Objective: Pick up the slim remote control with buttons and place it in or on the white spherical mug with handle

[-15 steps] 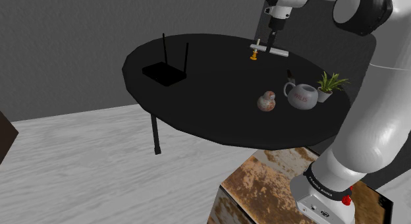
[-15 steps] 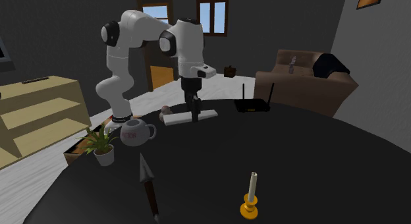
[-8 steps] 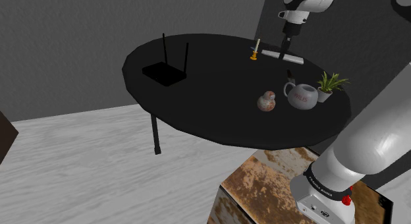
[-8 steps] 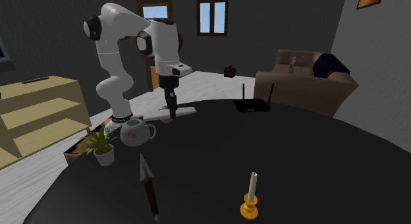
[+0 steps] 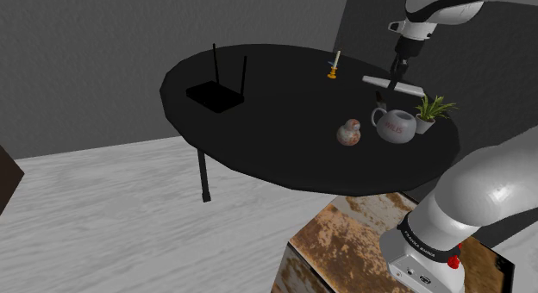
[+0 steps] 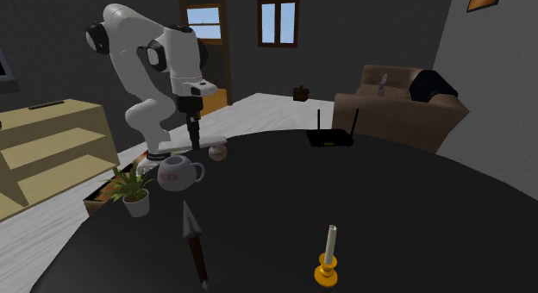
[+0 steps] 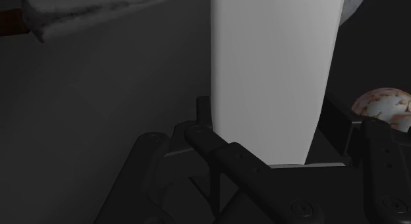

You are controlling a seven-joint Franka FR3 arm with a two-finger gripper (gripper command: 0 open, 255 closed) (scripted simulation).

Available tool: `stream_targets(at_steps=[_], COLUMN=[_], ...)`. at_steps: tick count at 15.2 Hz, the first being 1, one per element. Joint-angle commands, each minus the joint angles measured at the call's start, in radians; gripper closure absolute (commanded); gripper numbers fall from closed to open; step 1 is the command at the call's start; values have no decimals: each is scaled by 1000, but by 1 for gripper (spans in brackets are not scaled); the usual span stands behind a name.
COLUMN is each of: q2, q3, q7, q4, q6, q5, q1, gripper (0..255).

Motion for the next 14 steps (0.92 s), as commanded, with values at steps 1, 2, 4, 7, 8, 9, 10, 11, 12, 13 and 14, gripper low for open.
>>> stream_targets(at_steps=[1,2,4,7,8,9,10,11,12,13,14], q2=[-80,-120,-200,-223,-221,-218,-215,-212,-208,-205,-201], q3=[8,12,18,15,11,8,5,1,-3,-6,-10], q7=[5,6,4,3,3,4,4,4,5,5,5], q4=[-57,-87,-144,-186,-198,-209,-221,-232,-242,-253,-264], q6=[-18,-26,-47,-28,-14,0,14,29,43,57,72], q5=[-35,-51,-82,-96,-98,-100,-102,-104,-106,-108,-110], q1=[-23,-37,-66,-79,-80,-80,-81,-81,-81,-82,-82], gripper=[255,255,255,255,255,255,255,255,255,255,255])
